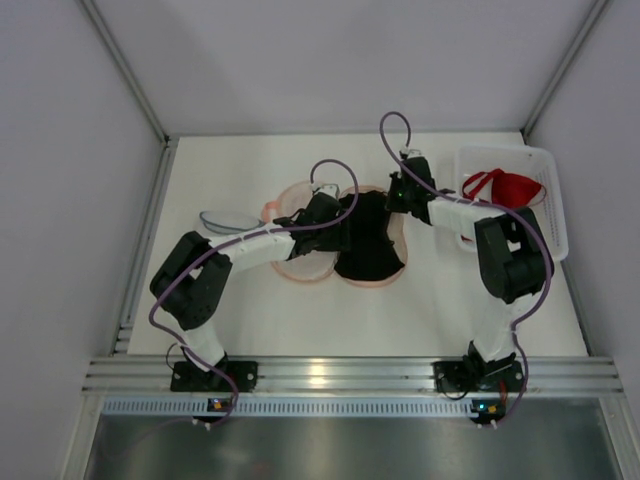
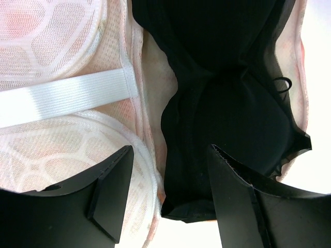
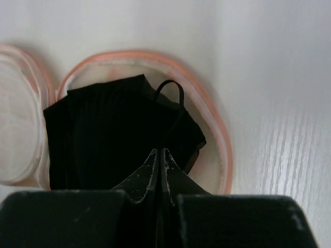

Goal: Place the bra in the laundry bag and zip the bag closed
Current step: Adjust the bra in the laundry bag.

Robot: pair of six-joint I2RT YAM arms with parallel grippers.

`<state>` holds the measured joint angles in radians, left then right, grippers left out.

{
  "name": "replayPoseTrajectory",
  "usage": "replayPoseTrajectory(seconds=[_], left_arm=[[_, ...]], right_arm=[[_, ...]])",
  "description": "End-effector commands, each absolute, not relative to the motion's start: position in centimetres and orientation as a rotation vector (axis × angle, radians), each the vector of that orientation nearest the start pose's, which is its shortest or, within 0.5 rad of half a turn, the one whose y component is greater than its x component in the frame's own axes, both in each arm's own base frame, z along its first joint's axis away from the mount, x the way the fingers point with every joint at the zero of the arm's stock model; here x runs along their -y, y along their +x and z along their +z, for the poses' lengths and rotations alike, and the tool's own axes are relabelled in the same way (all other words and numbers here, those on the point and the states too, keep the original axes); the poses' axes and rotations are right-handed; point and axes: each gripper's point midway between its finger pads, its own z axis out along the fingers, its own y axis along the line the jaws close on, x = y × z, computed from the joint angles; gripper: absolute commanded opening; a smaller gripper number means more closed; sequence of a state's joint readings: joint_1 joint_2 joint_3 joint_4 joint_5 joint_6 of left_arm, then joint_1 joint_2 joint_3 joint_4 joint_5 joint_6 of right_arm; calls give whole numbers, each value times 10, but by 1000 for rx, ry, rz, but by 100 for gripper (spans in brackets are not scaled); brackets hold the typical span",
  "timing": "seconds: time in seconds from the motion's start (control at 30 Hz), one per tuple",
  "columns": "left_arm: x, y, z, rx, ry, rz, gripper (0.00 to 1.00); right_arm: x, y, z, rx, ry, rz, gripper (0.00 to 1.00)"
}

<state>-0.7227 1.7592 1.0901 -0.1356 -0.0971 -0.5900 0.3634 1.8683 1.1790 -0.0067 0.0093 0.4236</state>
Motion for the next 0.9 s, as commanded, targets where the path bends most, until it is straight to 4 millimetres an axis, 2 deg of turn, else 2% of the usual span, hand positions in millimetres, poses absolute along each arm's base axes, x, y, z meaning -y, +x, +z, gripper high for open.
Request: replayPoseTrajectory(seconds=[0.0, 0.2, 0.33, 0.43, 0.47, 0.53, 0.57, 0.6, 0.63, 0.67, 0.77, 0.87], left_arm=[[309, 343, 75, -2360, 77, -541, 64], [308, 344, 79, -2346, 76, -537, 64], [310, 343, 79, -2349, 84, -552, 64], [310, 342, 80, -2347, 98, -555, 64], [309, 342, 81, -2344, 102, -553, 64], [306, 342, 85, -2331, 102, -540, 65], [305, 343, 86, -2327, 101, -532, 65], [304, 343, 87, -2322, 108, -527, 65], [303, 344, 91, -2309, 103, -523, 65], [303, 345, 94, -2302, 106, -526, 65], [301, 346, 107, -2270, 99, -533, 65], [297, 343, 118, -2252, 91, -534, 65]], right_arm=[[-199, 439, 75, -2303, 61, 419, 0], [-185, 416, 58, -2365, 75, 341, 3], [-189, 413, 47, -2389, 60, 367, 8], [-191, 417, 51, -2385, 29, 362, 24], [-189, 423, 59, -2366, 28, 346, 40], [-186, 426, 70, -2358, -1, 315, 53], [-186, 435, 91, -2314, -1, 310, 62], [-188, 438, 102, -2297, -14, 312, 67], [-186, 438, 108, -2300, -33, 303, 70], [-193, 444, 135, -2254, -51, 345, 73], [-206, 441, 167, -2211, -81, 448, 76], [-213, 431, 175, -2186, -71, 526, 77]])
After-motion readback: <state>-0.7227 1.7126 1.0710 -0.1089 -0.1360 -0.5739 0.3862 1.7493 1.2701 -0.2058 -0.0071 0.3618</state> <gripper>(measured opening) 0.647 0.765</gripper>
